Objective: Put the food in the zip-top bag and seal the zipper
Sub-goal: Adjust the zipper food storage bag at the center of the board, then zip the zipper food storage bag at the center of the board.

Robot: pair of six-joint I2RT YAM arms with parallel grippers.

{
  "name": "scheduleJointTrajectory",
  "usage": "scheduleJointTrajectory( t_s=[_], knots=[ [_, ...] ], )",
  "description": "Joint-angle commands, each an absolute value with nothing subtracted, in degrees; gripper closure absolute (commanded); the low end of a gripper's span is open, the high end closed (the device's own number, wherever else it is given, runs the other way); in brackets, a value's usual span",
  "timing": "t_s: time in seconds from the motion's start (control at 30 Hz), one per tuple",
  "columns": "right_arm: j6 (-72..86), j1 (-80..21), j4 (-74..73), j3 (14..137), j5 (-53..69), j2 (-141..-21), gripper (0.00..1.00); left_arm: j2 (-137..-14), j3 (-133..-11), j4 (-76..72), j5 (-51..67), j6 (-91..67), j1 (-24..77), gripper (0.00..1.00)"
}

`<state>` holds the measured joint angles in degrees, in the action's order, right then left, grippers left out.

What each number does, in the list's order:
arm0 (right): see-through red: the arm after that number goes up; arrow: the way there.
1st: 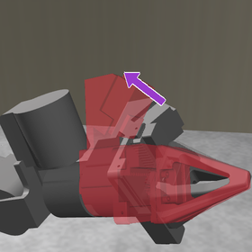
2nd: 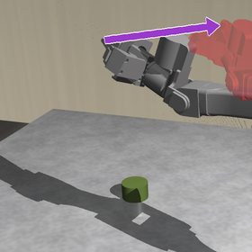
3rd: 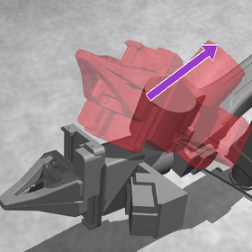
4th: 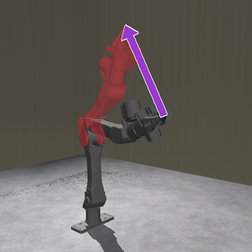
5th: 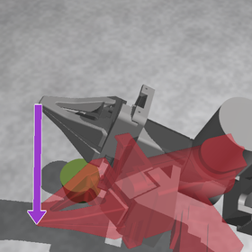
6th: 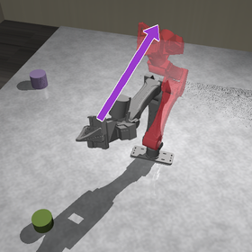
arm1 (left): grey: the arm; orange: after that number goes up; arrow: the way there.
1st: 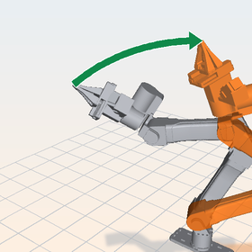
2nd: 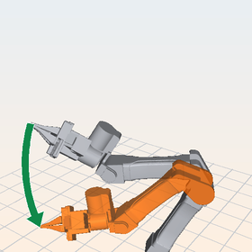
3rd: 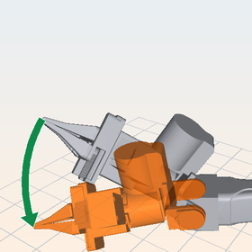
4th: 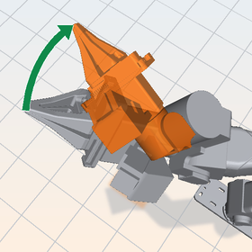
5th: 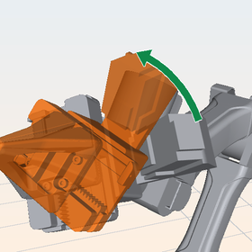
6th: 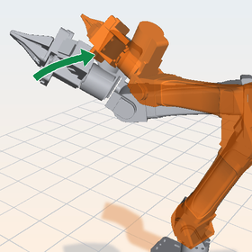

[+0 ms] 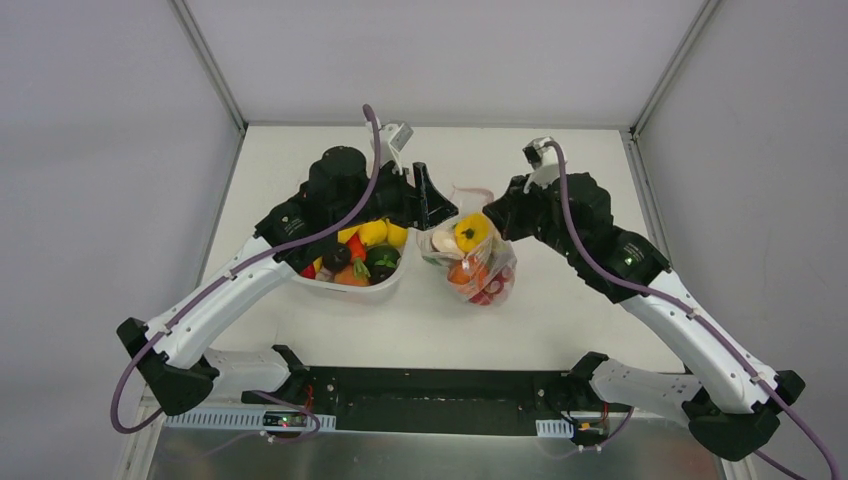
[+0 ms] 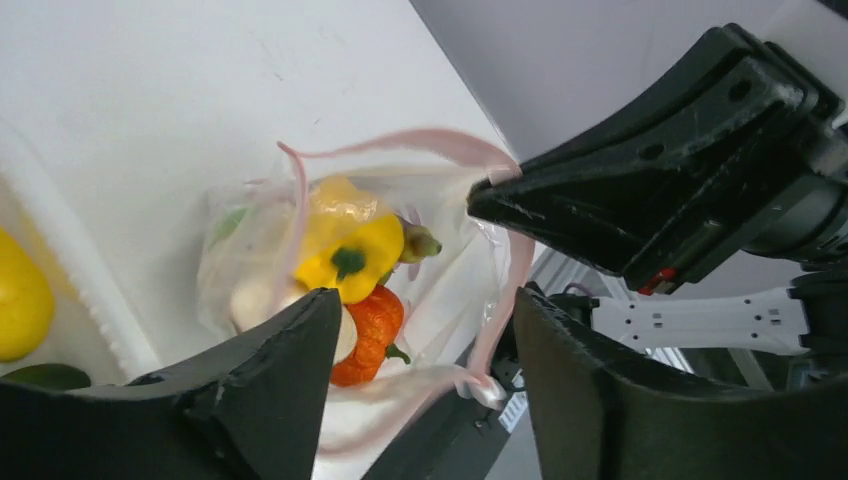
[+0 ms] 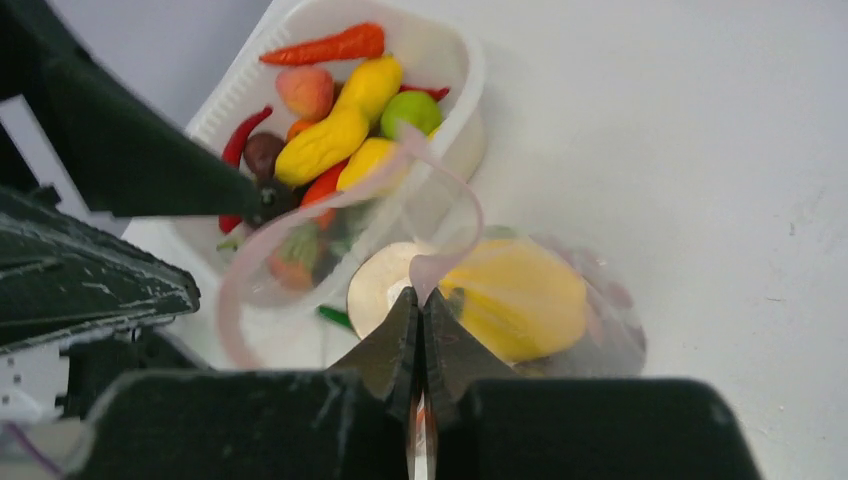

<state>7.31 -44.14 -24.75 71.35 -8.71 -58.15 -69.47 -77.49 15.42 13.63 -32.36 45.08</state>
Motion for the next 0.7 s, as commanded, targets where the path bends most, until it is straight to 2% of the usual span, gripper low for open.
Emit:
scheduleJointTrajectory(
  t_s=[0.0, 0.03, 0.1, 0.2, 0.43, 0.67],
  knots=[
    [-2.99, -43.85, -24.69, 70.24, 7.07, -55.88, 1.00, -65.60, -76.10, 18.63, 9.02, -27.42, 45.66, 0.28],
    [-3.61, -43.80, -24.77, 69.85, 9.58, -55.23, 1.00, -64.94, -75.96, 20.12, 7.49, -25.71, 45.59, 0.22],
    [-4.59, -43.76, -24.59, 69.42, 11.99, -54.16, 1.00, -64.36, -76.50, 23.64, 5.37, -22.12, 45.41, 0.15],
    [-5.56, -43.52, -23.62, 68.84, 12.76, -52.87, 1.00, -64.93, -78.69, 28.96, 4.94, -16.18, 44.58, 0.12],
    [-9.48, -43.03, -24.89, 68.88, 19.28, -51.11, 1.00, -70.00, -84.59, 37.31, 20.35, -1.52, 44.02, 0.11],
    [-10.99, -42.81, -26.61, 68.80, 21.89, -50.57, 1.00, -71.34, -83.00, 32.14, 34.12, -0.62, 44.14, 0.13]
  ],
)
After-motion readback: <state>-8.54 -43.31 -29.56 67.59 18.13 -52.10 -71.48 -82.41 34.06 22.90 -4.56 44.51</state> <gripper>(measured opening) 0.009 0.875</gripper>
